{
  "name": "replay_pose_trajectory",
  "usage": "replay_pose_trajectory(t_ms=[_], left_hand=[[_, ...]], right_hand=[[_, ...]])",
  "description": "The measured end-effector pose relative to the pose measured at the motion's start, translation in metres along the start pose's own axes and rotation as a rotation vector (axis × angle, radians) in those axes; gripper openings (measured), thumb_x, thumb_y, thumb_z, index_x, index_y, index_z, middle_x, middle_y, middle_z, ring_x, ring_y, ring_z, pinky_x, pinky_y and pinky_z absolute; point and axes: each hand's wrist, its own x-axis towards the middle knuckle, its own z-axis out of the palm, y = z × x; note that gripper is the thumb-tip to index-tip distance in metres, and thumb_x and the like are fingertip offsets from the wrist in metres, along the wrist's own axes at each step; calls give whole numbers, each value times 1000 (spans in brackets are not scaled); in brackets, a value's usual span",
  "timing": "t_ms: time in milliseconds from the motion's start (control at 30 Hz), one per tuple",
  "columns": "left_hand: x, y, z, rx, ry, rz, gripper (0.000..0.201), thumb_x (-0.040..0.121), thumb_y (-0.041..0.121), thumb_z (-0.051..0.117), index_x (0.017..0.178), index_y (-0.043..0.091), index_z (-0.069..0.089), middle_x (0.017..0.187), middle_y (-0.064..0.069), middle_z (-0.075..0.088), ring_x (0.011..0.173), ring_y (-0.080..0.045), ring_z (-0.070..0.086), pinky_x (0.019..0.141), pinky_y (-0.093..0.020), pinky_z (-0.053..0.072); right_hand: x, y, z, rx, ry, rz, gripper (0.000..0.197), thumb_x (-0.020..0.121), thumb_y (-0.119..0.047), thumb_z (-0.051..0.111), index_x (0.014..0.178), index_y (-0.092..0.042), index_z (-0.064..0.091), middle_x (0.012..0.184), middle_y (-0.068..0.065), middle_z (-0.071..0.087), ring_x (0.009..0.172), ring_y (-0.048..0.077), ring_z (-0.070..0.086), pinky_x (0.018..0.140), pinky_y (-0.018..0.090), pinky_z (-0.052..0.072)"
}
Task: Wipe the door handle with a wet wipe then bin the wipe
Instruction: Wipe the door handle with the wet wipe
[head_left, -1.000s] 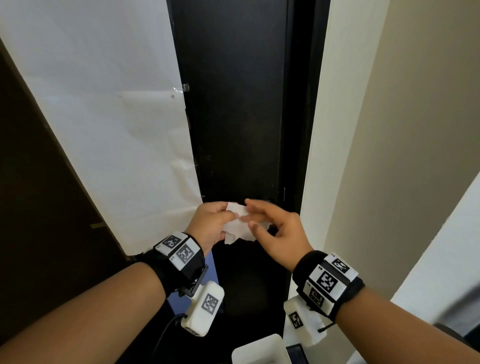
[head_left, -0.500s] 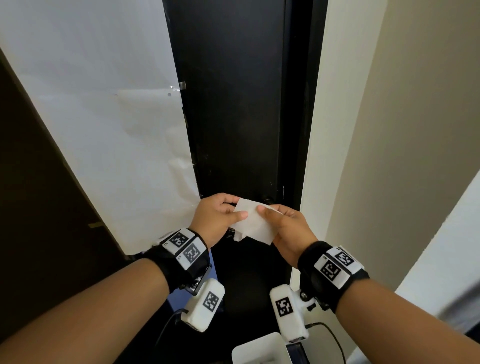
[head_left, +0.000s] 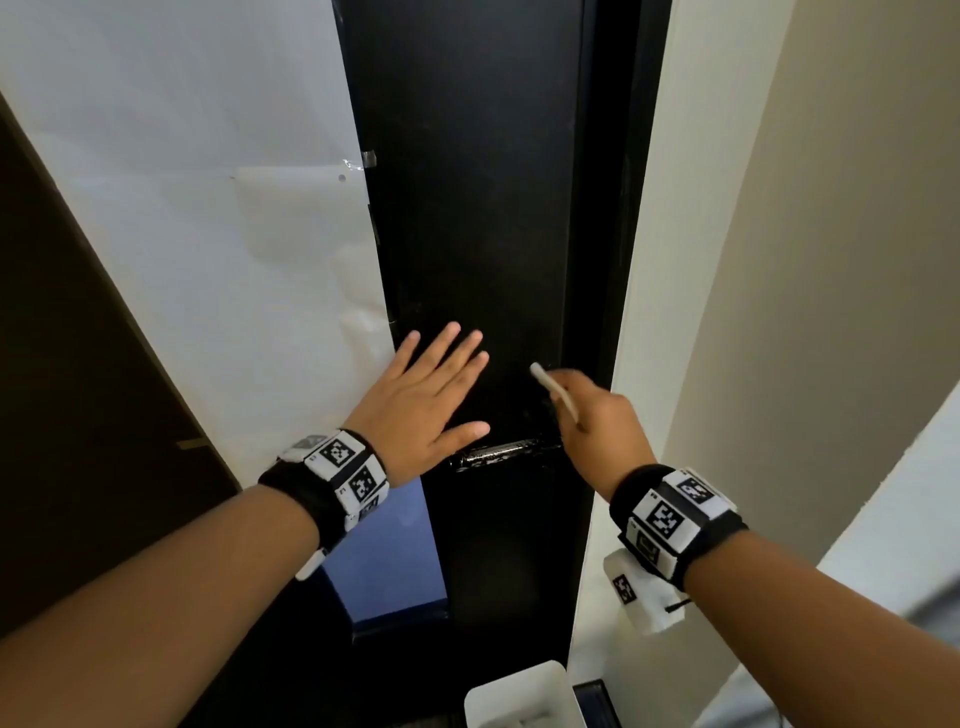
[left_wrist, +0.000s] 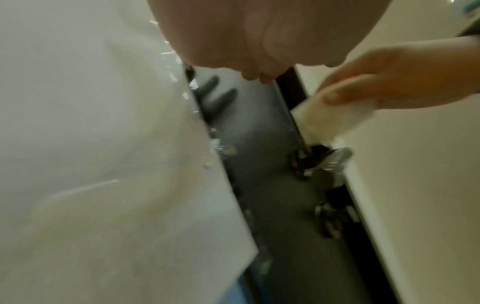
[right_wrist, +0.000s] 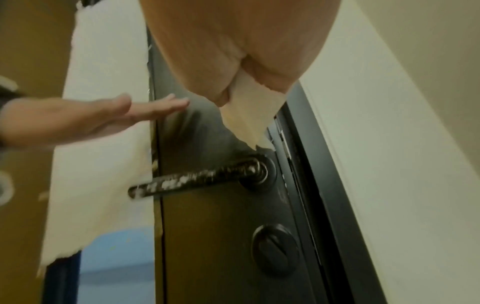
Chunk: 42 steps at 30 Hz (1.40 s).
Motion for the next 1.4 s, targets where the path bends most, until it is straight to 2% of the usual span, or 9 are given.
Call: replay_pose_trajectory(t_ms=[67,167,300,633,867,1000,1167,1267,1400], left_hand=[[3,-16,2,94,-37,-9,80,91,68,4,151,16,1,161,-3,-6,146,-21,-14,119,-46,-4],[4,-37,8,168,-59,56,80,90,69,2,150,17,-5,160,0,-9,146,-19,-15,117,-39,-11],[6,-44,18,198,-48,76,77,92,66,5,151,18,-5,159,0,-11,146,-19,-16,116,-38,-15],[5,-38,24,160,17,54,63,97,48,11,151,17,0,161,-1,-5,147,-20,-8,117,-45,-5],[4,-32,21,143,15,21,61,97,45,9,151,18,-2,160,0,-8,147,-18,-13,119,-46,-5],[5,-31,19,139,10,9,61,98,45,10,151,18,-3,160,1,-9,146,-17,-14,118,-45,-6],[5,-28,17,145,-11,-1,62,96,45,8,151,18,-2,160,1,-8,146,-17,-15,119,-46,-4],[4,-27,16,141,-14,-10,62,96,46,9,151,18,-1,160,1,-7,145,-17,-15,119,-46,-4],[4,-25,13,138,-25,-18,63,96,47,8,151,19,-1,160,2,-9,145,-16,-15,118,-46,-6]], right_hand=[[-4,7,14,-203,-192,-82,37,97,-12,47,133,-15,53,124,16,64,114,32,60,101,34,43],[-14,9,36,-305,-381,-62,38,98,-20,42,136,-18,47,138,15,53,128,33,49,104,40,41],[-16,2,45,-249,-271,-61,32,97,-24,41,123,-13,56,109,13,64,106,29,59,86,35,49],[-9,-24,73,-196,-335,-71,24,96,-25,40,93,-11,58,82,6,65,73,22,61,61,30,46],[-14,-43,94,-213,-373,-154,24,93,-23,42,79,-10,57,76,5,61,65,19,53,57,30,43],[-15,-43,95,-230,-418,-223,24,88,-19,43,74,-10,59,73,5,61,66,19,56,69,37,53],[-25,-43,85,-134,-495,-277,28,94,-22,39,100,-10,64,104,10,69,102,23,63,96,38,50],[-41,-50,75,54,-496,-212,28,97,-21,41,106,-9,64,105,13,69,101,26,64,90,39,52],[-58,-39,66,305,-389,80,27,98,-18,45,112,-17,68,98,8,72,87,19,68,73,20,54]])
